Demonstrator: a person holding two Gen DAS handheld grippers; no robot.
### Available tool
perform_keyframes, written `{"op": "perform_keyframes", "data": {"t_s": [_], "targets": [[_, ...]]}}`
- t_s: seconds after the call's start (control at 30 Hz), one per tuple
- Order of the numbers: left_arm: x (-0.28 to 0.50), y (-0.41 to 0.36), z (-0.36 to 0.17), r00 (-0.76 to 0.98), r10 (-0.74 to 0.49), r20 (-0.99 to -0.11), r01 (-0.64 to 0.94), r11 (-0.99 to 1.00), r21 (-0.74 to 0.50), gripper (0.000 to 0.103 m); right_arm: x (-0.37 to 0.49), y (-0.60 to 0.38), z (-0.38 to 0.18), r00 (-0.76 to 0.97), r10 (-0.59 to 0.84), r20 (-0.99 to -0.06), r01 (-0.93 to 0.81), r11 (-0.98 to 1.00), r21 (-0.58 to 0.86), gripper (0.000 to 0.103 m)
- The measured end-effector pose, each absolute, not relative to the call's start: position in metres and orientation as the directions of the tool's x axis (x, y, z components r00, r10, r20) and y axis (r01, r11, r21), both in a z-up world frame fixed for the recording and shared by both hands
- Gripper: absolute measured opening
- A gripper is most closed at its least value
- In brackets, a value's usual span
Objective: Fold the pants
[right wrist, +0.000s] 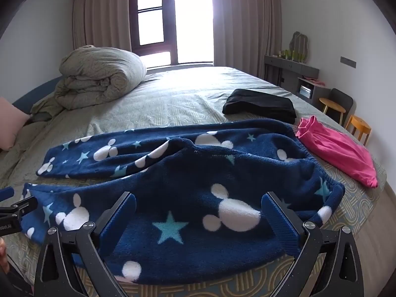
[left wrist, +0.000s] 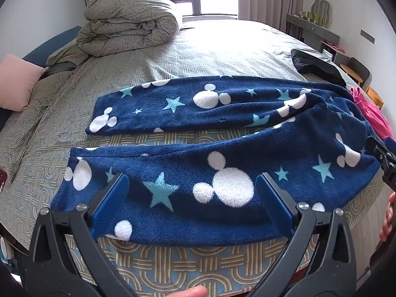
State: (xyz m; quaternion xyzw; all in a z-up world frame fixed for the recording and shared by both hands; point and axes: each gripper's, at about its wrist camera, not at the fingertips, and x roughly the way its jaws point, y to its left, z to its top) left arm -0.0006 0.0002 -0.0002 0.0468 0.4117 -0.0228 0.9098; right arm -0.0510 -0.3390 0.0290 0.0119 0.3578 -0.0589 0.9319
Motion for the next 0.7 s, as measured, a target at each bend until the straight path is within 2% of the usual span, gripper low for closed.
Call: {"op": "perform_keyframes", "data": {"t_s": [0.7], "targets": [[-0.001, 0.000, 0.001, 0.667, -0.002, -0.745, 0.084, 0.994, 0.073, 0.102, -0.052, -0.332, 0.010, 0.712, -0.095, -0.696, 0.103, 0.994, -0.030, 0.103]]}}
